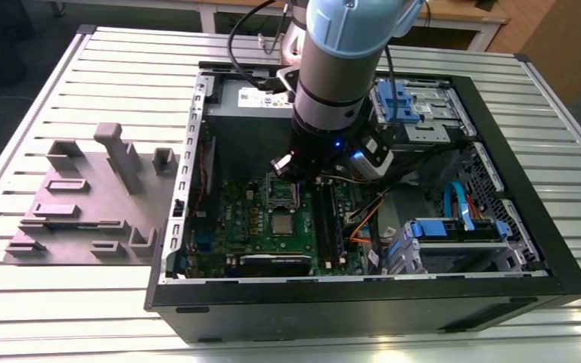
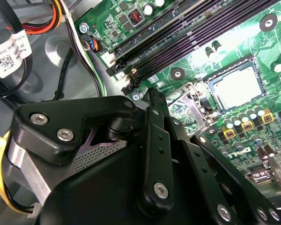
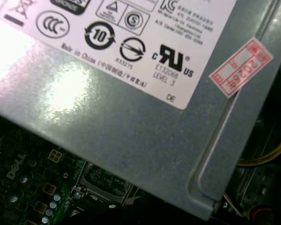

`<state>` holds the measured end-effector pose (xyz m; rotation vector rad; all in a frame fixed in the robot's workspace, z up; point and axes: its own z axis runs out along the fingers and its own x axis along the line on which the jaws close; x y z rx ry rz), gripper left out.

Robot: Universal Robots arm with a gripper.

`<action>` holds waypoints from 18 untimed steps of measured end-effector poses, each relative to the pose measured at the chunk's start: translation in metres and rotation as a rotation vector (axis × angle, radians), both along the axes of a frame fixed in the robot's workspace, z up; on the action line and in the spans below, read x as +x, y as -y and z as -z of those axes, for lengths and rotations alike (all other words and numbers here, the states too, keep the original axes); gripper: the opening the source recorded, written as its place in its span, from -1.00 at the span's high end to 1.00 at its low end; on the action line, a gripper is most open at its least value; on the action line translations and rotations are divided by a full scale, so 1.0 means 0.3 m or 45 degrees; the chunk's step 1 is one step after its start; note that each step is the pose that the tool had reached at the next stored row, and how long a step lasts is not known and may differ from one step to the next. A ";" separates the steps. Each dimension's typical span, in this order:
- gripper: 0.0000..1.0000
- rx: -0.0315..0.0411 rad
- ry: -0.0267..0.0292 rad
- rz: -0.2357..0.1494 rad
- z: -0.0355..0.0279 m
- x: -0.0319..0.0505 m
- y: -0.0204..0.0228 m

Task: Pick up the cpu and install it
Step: 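Close the cpu cover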

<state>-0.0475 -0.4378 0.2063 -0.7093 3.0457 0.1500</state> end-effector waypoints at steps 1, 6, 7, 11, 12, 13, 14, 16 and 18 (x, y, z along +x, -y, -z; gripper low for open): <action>0.80 0.0000 0.0000 0.000 0.000 0.000 0.000; 0.80 0.0004 0.0000 0.000 0.002 -0.003 0.000; 0.80 0.0006 0.0002 0.000 0.003 -0.003 -0.001; 0.80 0.0005 0.0001 0.000 0.005 -0.004 -0.007; 0.80 0.0006 0.0002 0.000 0.006 -0.004 -0.008; 0.80 0.0002 0.0000 0.000 0.006 -0.004 -0.008; 0.80 0.0002 0.0001 0.000 0.007 -0.004 -0.008; 0.80 0.0001 0.0000 0.000 0.007 -0.004 -0.008; 0.80 0.0003 0.0001 0.000 0.008 -0.004 -0.008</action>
